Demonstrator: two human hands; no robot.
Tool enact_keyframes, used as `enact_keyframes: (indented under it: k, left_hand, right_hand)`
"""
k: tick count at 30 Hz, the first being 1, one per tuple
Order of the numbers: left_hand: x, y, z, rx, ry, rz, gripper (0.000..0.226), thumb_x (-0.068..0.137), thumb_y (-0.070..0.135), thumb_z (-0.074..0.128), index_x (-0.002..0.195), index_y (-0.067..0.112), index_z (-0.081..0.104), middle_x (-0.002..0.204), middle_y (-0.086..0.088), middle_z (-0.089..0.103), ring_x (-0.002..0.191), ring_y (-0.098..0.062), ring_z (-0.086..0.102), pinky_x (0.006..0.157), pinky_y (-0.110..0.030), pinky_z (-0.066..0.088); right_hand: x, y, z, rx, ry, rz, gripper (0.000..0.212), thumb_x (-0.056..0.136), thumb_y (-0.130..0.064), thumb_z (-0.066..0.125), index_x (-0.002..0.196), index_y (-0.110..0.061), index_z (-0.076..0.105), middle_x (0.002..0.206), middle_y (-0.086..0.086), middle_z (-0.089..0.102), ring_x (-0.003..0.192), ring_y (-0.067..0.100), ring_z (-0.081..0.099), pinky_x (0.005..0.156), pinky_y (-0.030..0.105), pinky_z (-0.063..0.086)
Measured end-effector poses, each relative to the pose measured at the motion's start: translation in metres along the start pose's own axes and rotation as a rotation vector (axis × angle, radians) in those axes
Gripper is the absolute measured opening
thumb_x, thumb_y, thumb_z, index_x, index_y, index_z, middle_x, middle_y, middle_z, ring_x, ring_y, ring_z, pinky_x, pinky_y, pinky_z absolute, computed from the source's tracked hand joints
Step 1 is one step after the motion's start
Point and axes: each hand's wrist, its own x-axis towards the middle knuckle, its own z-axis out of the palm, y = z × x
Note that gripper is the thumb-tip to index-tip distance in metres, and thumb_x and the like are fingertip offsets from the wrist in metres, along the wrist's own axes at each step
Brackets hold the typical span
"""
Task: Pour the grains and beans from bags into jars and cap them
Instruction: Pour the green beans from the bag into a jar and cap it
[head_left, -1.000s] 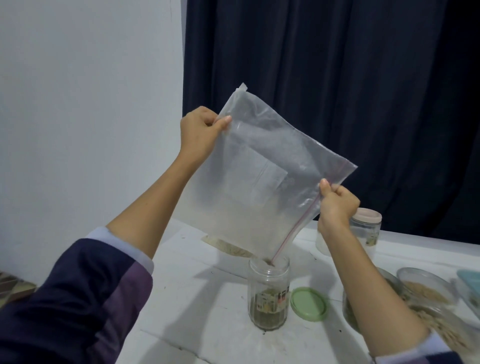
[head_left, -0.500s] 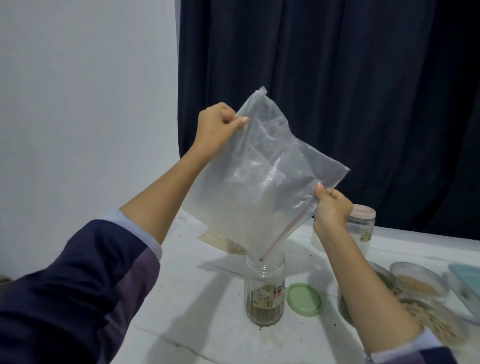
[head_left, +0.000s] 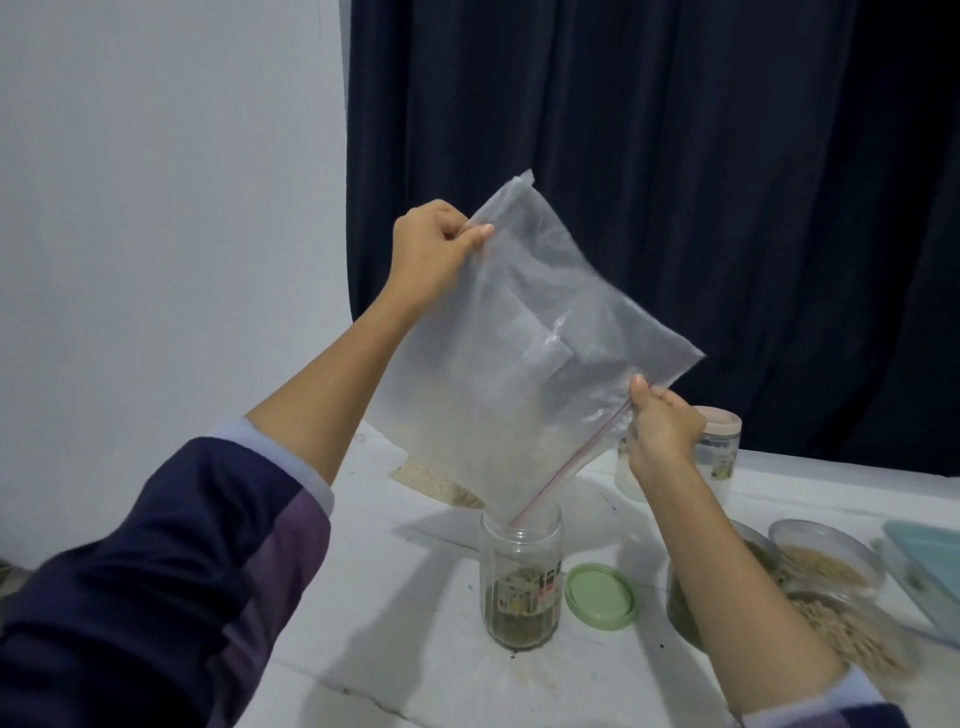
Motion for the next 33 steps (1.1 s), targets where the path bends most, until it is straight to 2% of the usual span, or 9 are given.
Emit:
enact_keyframes:
  k: [4, 7, 10, 15, 20, 24, 27, 29, 33]
  left_hand:
    - [0.001, 0.000, 0.002, -0.002, -0.006, -0.001, 0.022, 0.086, 0.026, 0.068, 0.072, 0.009, 0.069, 0.081, 0.010, 0.058, 0.069, -0.002, 0.053, 0.061, -0.004, 0.040]
    - [0.002, -0.002, 0.004, -0.055, 0.038, -0.019, 0.025, 0.086, 0.027, 0.068, 0.079, 0.003, 0.070, 0.083, 0.007, 0.059, 0.071, -0.002, 0.054, 0.061, -0.006, 0.042]
    - [0.000, -0.001, 0.006, -0.013, -0.051, 0.006, 0.026, 0.086, 0.027, 0.068, 0.078, 0.003, 0.070, 0.083, 0.008, 0.059, 0.070, -0.002, 0.054, 0.060, -0.005, 0.042]
    - [0.002, 0.000, 0.005, -0.036, -0.005, 0.000, 0.024, 0.087, 0.025, 0.067, 0.079, 0.002, 0.071, 0.083, 0.008, 0.059, 0.071, -0.001, 0.054, 0.063, -0.004, 0.042]
    - [0.003, -0.007, 0.005, -0.061, 0.052, -0.055, 0.024, 0.085, 0.026, 0.068, 0.081, 0.003, 0.071, 0.080, 0.011, 0.057, 0.072, -0.003, 0.055, 0.066, -0.009, 0.043]
    - [0.001, -0.013, 0.008, -0.046, 0.056, -0.072, 0.024, 0.085, 0.028, 0.069, 0.082, 0.004, 0.072, 0.081, 0.009, 0.058, 0.072, -0.003, 0.055, 0.067, -0.011, 0.045]
    - [0.001, -0.017, 0.009, -0.021, 0.052, -0.063, 0.026, 0.085, 0.028, 0.069, 0.082, 0.002, 0.071, 0.083, 0.005, 0.060, 0.070, -0.003, 0.054, 0.063, -0.007, 0.043]
    - [0.001, -0.019, 0.009, -0.018, 0.056, -0.063, 0.026, 0.085, 0.028, 0.069, 0.081, 0.002, 0.070, 0.083, 0.005, 0.059, 0.069, -0.002, 0.054, 0.061, -0.005, 0.042]
    - [0.006, -0.022, 0.009, -0.017, 0.066, -0.065, 0.027, 0.085, 0.030, 0.069, 0.082, 0.003, 0.071, 0.086, 0.003, 0.061, 0.071, -0.003, 0.054, 0.064, -0.009, 0.044]
  right_hand:
    - [0.001, -0.002, 0.000, -0.014, -0.015, -0.017, 0.032, 0.091, -0.019, 0.065, 0.063, -0.012, 0.050, 0.066, 0.001, 0.049, 0.062, 0.012, 0.043, 0.064, 0.023, 0.045]
    - [0.003, -0.001, 0.001, -0.013, -0.021, -0.053, 0.034, 0.091, -0.018, 0.064, 0.062, -0.013, 0.048, 0.067, 0.000, 0.048, 0.063, 0.012, 0.044, 0.062, 0.020, 0.043]
    - [0.000, 0.002, 0.002, -0.050, -0.090, -0.034, 0.030, 0.091, -0.018, 0.065, 0.064, -0.011, 0.052, 0.069, 0.001, 0.054, 0.065, 0.012, 0.049, 0.066, 0.022, 0.047]
    - [0.002, 0.005, 0.000, -0.041, -0.090, -0.024, 0.026, 0.091, -0.016, 0.064, 0.069, -0.010, 0.053, 0.075, 0.004, 0.057, 0.078, 0.019, 0.053, 0.082, 0.034, 0.051]
    - [0.003, 0.008, -0.002, -0.029, -0.085, -0.021, 0.026, 0.092, -0.018, 0.063, 0.069, -0.011, 0.052, 0.076, 0.006, 0.054, 0.078, 0.021, 0.051, 0.083, 0.037, 0.051]
    - [0.002, 0.009, -0.002, -0.038, -0.135, -0.036, 0.028, 0.092, -0.016, 0.063, 0.066, -0.012, 0.053, 0.070, 0.001, 0.054, 0.067, 0.013, 0.049, 0.067, 0.026, 0.046]
    - [0.004, 0.011, -0.003, -0.016, -0.078, -0.053, 0.031, 0.093, -0.016, 0.062, 0.064, -0.012, 0.050, 0.067, 0.000, 0.050, 0.065, 0.012, 0.046, 0.067, 0.026, 0.044]
    - [0.004, 0.012, -0.001, -0.047, -0.131, -0.055, 0.030, 0.093, -0.016, 0.061, 0.066, -0.011, 0.050, 0.067, 0.001, 0.049, 0.064, 0.011, 0.044, 0.065, 0.025, 0.042]
    - [0.007, 0.010, 0.003, -0.069, -0.141, -0.083, 0.018, 0.097, -0.018, 0.056, 0.083, -0.006, 0.056, 0.076, 0.003, 0.056, 0.074, 0.015, 0.052, 0.070, 0.026, 0.045]
